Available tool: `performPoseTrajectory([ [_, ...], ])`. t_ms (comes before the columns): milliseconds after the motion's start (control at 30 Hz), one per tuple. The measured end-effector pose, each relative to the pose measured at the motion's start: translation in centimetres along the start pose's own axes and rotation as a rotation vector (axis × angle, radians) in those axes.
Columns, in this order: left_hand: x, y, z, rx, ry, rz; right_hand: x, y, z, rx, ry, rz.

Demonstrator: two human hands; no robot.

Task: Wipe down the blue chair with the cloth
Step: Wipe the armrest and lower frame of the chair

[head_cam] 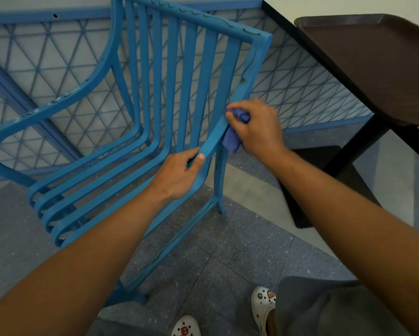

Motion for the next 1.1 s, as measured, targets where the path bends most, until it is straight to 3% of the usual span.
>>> performPoseTrajectory([
  [267,0.0,0.2,0.2,-0.011,-0.018,0.011,1.4,0.6,1.2,-0.140,0.153,0.170],
  [433,0.1,0.1,0.4,-0.022,-0.003,0.030,-2.9,-3.4,-0.1,-0.049,0.149,-0.031],
  [533,0.2,0.2,0.2,-0.016,0.020,0.036,-2.1,-2.0,0.0,0.005,0.074,-0.060],
  [700,0.1,0.2,0.1,-0.013,0.038,0.028,2.5,3.2,1.6,-0.083,0.083,0.107],
  [833,0.2,0.1,0.4,-0.019,0.037,0.025,2.4,3.0,2.8,-0.222,0.218,0.142],
  [1100,0.0,0.1,0.7,-0.024,0.028,0.009,-4.5,-4.4,1.0,-0.129,0.285,-0.078],
])
Point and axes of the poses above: each hand's wrist, its own y-axis away from the middle knuckle, its own x-axis out of the palm, z = x × y, the point moved 9 cm from there along -y, towards the middle knuckle, and after that the axes turned 9 degrees about y, right-handed, at the moved point
